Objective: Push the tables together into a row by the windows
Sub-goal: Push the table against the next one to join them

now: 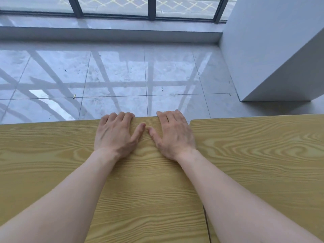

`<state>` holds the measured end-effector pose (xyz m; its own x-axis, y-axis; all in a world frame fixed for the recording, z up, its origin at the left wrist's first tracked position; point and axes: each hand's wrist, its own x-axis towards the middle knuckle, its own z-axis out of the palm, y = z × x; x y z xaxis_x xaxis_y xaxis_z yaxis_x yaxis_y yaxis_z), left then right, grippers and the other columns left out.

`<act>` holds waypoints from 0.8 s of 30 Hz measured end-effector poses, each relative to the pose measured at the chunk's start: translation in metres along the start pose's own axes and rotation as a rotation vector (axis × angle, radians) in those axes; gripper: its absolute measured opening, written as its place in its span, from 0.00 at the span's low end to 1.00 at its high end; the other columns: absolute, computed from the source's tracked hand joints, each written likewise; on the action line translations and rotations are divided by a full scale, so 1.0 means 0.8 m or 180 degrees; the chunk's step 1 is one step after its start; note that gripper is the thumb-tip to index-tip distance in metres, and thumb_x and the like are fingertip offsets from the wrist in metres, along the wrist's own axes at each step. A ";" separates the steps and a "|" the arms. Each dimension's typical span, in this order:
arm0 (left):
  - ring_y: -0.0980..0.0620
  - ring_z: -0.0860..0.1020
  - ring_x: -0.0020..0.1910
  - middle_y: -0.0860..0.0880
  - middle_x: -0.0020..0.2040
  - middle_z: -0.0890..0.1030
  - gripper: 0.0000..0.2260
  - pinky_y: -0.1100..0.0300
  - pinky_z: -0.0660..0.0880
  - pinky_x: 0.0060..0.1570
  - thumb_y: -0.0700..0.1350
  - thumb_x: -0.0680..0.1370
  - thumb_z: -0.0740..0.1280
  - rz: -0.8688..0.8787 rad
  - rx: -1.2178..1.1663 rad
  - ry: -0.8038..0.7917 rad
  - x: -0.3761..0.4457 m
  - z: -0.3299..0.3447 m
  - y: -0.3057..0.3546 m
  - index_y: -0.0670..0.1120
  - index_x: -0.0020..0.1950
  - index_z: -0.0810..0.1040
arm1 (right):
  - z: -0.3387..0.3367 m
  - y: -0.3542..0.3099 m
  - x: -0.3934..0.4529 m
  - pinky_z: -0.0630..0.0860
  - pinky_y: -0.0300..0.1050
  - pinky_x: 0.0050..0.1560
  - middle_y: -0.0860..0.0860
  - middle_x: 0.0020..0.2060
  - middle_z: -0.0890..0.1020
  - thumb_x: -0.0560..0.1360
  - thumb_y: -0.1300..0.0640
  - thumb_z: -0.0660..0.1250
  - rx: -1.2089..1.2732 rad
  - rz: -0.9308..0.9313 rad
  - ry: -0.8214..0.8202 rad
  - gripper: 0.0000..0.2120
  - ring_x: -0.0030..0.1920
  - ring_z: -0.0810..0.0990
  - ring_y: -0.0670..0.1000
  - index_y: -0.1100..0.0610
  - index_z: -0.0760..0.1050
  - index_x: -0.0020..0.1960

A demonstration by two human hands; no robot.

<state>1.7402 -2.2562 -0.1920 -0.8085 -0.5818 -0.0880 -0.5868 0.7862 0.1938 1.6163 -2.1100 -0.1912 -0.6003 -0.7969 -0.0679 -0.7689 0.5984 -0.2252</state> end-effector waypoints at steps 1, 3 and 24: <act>0.45 0.73 0.64 0.49 0.61 0.80 0.29 0.49 0.61 0.70 0.69 0.80 0.48 -0.0016 0.0037 -0.0001 0.002 0.002 0.000 0.51 0.66 0.74 | 0.002 0.001 0.001 0.57 0.54 0.80 0.54 0.67 0.76 0.81 0.34 0.50 0.0000 0.0017 0.0040 0.34 0.71 0.69 0.58 0.57 0.68 0.75; 0.44 0.74 0.60 0.48 0.57 0.80 0.27 0.47 0.62 0.67 0.69 0.80 0.48 -0.0033 0.0083 0.0011 0.005 0.004 0.000 0.51 0.60 0.74 | 0.000 0.001 0.004 0.61 0.54 0.77 0.53 0.63 0.77 0.80 0.34 0.50 -0.0002 0.0025 0.0078 0.32 0.66 0.71 0.57 0.56 0.70 0.71; 0.42 0.74 0.57 0.47 0.55 0.80 0.28 0.46 0.63 0.65 0.67 0.81 0.48 0.0050 0.0198 0.0128 -0.004 0.009 0.017 0.47 0.60 0.74 | -0.002 0.012 -0.011 0.59 0.55 0.78 0.55 0.67 0.75 0.80 0.34 0.51 0.0014 -0.0002 0.0076 0.33 0.69 0.70 0.57 0.57 0.68 0.73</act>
<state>1.7345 -2.2425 -0.1962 -0.8160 -0.5762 -0.0456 -0.5766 0.8060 0.1338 1.6136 -2.0970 -0.1915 -0.6050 -0.7950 -0.0444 -0.7683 0.5975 -0.2294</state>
